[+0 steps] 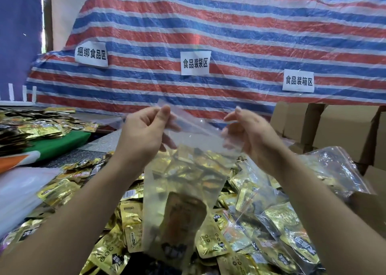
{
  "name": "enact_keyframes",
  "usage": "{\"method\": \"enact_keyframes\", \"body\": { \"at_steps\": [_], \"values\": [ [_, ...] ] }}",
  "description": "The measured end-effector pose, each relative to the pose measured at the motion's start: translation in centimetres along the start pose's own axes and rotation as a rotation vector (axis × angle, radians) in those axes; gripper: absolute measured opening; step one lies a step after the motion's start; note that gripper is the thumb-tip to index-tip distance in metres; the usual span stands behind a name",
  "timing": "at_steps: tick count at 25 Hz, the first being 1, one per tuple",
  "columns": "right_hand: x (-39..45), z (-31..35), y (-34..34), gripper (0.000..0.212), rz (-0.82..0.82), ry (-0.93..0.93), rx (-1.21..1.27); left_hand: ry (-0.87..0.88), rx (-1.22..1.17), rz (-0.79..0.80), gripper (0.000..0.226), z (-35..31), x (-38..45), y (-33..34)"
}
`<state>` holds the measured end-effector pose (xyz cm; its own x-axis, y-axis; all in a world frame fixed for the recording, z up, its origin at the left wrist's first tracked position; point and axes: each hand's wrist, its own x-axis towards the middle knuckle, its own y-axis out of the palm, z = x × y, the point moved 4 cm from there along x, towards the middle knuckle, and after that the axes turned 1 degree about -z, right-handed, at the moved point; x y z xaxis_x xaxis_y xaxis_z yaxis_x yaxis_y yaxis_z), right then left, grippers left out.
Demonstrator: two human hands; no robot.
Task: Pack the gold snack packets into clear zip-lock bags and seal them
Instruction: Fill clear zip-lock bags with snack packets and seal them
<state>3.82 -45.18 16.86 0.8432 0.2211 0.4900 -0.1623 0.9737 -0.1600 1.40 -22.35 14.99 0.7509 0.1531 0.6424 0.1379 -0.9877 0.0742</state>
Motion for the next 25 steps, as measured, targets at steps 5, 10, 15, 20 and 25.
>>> {"method": "enact_keyframes", "body": {
  "at_steps": [5, 10, 15, 20, 25],
  "values": [
    [0.2, -9.0, 0.5, 0.016, -0.083, 0.268, -0.381, -0.089, -0.042, -0.050, 0.035, 4.6, -1.2, -1.5],
    [1.5, -13.9, 2.3, 0.020, 0.101, 0.195, -0.905, -0.137, -0.101, -0.113, 0.037, 6.7, -1.1, -2.8],
    [3.6, -15.7, 4.7, 0.050, 0.344, 0.085, -1.350, -0.179, -0.165, -0.159, 0.034, 8.1, -1.2, -3.0],
    [5.3, -17.2, 5.0, 0.037, 0.378, -0.102, -1.439, -0.220, -0.234, -0.189, 0.029, 8.9, -1.2, -3.3],
    [5.4, -18.4, 3.9, 0.037, 0.307, -0.085, -1.304, -0.246, -0.214, -0.169, 0.025, 9.2, -1.2, -3.4]
  ]
}}
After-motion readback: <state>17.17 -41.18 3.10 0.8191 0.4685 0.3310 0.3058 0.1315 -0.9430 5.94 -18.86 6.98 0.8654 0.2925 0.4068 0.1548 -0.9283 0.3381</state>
